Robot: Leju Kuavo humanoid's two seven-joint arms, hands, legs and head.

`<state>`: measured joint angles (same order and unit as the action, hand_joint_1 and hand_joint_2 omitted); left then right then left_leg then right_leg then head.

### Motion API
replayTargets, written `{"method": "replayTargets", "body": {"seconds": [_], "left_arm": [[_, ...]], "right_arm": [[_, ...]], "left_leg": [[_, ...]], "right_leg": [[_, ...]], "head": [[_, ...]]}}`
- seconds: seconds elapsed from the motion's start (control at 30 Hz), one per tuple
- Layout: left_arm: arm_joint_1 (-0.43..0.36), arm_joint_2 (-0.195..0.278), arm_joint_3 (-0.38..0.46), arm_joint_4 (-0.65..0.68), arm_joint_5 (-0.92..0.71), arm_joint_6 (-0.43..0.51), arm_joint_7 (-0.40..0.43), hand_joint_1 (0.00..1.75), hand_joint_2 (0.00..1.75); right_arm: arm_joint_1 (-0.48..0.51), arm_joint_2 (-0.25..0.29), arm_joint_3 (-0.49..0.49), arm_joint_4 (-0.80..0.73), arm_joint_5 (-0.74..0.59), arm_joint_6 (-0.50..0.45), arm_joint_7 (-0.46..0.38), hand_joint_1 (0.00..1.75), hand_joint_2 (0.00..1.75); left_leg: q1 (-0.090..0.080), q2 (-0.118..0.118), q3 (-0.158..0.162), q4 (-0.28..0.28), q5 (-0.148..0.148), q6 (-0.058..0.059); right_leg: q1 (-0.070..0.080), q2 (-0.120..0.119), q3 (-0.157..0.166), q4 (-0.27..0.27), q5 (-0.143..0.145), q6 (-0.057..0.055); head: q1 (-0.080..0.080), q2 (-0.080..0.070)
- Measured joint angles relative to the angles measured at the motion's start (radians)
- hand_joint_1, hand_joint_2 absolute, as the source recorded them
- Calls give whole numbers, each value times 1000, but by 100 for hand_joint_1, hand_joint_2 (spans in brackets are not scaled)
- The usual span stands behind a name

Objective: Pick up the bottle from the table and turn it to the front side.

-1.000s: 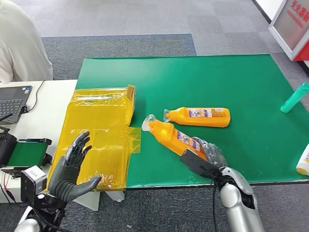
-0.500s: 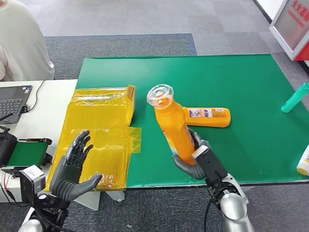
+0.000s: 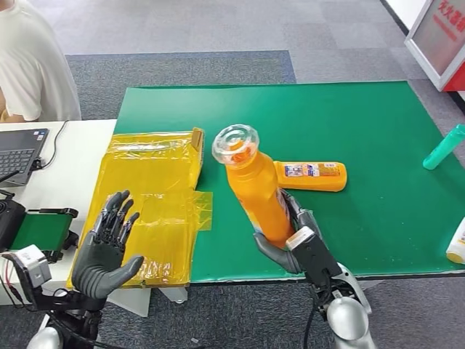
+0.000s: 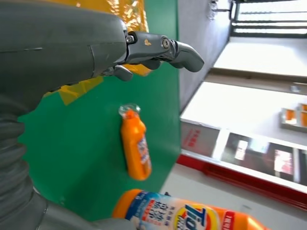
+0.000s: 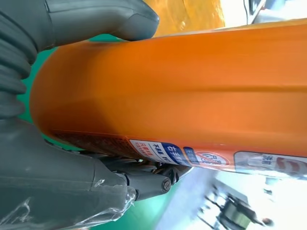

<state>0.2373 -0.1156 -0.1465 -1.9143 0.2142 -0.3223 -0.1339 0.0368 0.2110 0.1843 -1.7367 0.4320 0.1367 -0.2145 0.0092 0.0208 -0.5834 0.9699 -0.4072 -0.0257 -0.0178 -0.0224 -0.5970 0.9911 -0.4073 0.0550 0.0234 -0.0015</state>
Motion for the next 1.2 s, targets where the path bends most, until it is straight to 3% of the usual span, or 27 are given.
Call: {"method": "replayTargets", "body": {"seconds": [0.2,0.53,0.97,1.2], "left_arm": [[-62,0,-23,-28,152,2,49,0,175],[-148,21,-111,-6,212,17,106,0,175],[-216,60,-281,5,-90,6,98,0,175],[-287,61,-357,1,-385,59,92,0,175]], "right_arm": [[-21,-1,98,-88,205,-111,13,175,175],[-57,-18,232,-94,363,-182,20,175,175],[-76,-36,289,-94,437,-177,61,175,175],[-72,-40,300,-117,453,-157,82,175,175]], "left_leg": [[0,0,0,0,0,0],[0,0,0,0,0,0],[0,0,-1,0,0,0],[0,0,0,0,0,0]], "right_leg": [[0,0,0,0,0,0],[0,0,0,0,0,0],[0,0,-1,0,0,0],[0,0,0,0,0,0]], "head": [[0,0],[0,0],[0,0],[0,0]]}}
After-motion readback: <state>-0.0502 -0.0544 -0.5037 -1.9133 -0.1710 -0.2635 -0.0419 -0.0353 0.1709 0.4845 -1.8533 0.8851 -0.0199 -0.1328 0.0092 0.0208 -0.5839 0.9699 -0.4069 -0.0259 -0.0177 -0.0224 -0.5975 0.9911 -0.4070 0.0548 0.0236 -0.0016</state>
